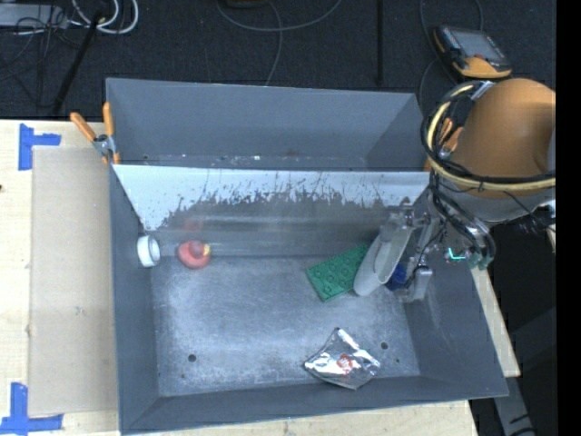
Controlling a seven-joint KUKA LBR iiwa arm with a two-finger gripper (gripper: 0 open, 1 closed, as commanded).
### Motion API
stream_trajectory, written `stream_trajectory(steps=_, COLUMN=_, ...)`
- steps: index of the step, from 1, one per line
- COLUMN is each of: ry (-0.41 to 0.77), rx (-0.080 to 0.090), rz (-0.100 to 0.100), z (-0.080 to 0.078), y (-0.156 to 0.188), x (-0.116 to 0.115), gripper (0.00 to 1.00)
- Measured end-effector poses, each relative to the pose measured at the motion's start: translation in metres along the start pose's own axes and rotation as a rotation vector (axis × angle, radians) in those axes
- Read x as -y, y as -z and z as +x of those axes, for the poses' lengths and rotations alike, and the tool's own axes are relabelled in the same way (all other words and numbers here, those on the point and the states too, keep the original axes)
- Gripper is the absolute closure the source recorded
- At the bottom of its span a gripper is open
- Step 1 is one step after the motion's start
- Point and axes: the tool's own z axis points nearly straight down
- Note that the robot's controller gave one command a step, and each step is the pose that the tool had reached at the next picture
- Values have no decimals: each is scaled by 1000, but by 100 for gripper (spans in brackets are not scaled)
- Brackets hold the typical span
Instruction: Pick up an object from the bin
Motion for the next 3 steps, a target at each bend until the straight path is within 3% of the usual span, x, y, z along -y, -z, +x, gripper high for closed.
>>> stream_trajectory(steps=1, ry=149, rx=5, rz=-3, z=-34, y=-136, x=-6, gripper=0)
stream_trajectory(steps=2, ry=490, rx=7, rz=1, z=-38, y=-154, x=-10, gripper=0)
stream_trajectory(steps=3, ry=489, rx=10, rz=2, z=-39, y=-152, x=-10, gripper=100)
